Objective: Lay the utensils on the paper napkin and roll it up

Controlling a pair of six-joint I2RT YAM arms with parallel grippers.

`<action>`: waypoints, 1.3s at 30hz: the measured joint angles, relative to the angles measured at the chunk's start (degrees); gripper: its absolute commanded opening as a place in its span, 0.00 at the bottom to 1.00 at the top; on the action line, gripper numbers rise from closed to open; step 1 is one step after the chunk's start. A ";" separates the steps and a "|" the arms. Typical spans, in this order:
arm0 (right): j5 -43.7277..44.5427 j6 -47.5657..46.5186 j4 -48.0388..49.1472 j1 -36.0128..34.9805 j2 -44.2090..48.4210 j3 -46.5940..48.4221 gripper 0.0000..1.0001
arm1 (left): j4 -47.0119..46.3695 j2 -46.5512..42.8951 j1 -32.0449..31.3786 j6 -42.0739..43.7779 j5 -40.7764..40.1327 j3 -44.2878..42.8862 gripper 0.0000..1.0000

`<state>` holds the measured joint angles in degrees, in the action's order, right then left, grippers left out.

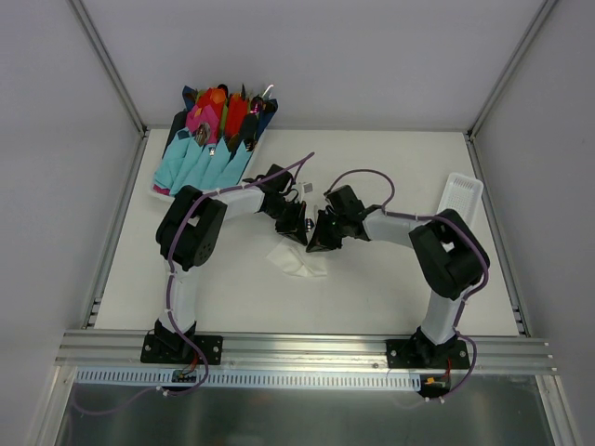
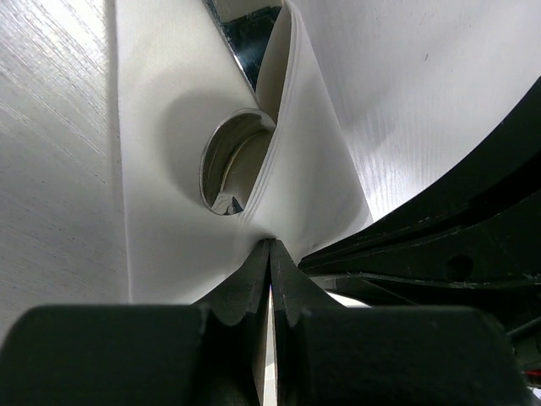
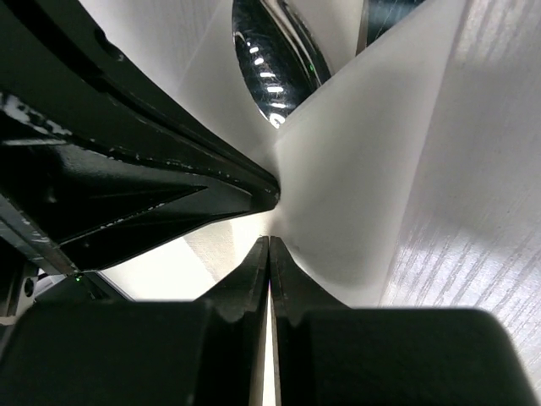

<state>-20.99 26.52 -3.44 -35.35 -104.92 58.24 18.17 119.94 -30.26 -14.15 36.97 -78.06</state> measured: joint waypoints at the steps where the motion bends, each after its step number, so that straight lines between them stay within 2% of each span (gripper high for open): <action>1: 0.00 0.00 0.07 0.00 0.02 0.00 0.04 | 0.00 0.00 0.00 0.00 0.00 0.00 0.00; 7: 0.85 -0.07 -1.51 0.00 -0.66 0.55 0.04 | 0.00 0.00 0.00 0.00 -0.02 0.00 0.00; 16: 2.14 -0.63 -4.66 -0.90 -1.92 3.41 0.28 | -0.11 0.00 0.00 0.00 -0.02 0.11 0.00; 17: 2.21 -0.61 -4.74 -0.98 -1.92 3.50 0.34 | -0.13 0.00 0.00 0.02 -0.02 0.13 0.00; 23: 2.12 -0.46 -4.22 -1.42 -1.18 3.34 0.45 | -0.35 0.00 -0.02 0.00 0.00 0.20 0.00; 39: 1.60 1.79 3.34 -1.46 3.96 -5.35 0.38 | -0.26 0.00 -0.13 0.24 0.02 0.22 0.00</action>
<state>-19.40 28.32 -0.10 -36.82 -100.97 52.88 17.91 119.94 -30.39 -13.91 36.99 -77.84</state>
